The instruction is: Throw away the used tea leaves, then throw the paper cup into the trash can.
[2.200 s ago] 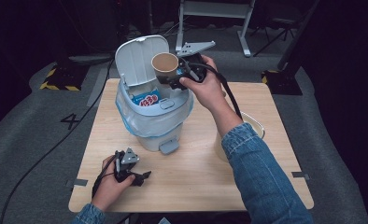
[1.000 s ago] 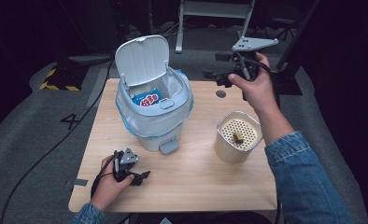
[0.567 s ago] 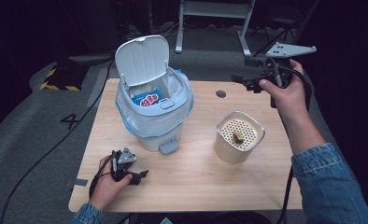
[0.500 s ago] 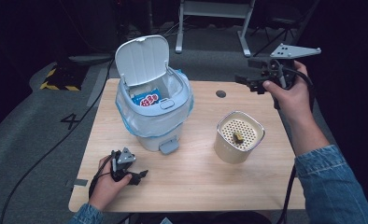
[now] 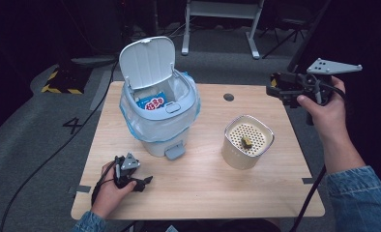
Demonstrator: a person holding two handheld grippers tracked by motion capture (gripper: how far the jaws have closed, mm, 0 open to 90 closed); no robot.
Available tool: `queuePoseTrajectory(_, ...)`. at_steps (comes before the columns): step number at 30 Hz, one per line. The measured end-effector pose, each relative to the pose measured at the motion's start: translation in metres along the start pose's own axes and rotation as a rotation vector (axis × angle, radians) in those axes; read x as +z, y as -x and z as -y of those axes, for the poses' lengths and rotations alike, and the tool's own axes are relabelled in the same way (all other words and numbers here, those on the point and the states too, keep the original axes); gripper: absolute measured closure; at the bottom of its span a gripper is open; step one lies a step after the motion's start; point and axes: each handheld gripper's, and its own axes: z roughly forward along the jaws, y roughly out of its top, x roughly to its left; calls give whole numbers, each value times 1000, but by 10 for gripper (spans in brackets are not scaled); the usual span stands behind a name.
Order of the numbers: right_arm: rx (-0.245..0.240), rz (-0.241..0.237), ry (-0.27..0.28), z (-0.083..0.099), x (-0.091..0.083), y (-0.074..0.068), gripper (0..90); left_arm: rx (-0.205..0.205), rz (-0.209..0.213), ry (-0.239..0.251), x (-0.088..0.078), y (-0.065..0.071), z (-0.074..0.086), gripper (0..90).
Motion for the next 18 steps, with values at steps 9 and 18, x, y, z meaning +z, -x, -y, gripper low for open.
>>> queuePoseTrajectory(9,35,25,-6,24,-20,9,232,0,0,1,0,0,0,155)
queuePoseTrajectory(18,51,62,-39,61,-36,12,233,0,1,0,0,0,0,155)
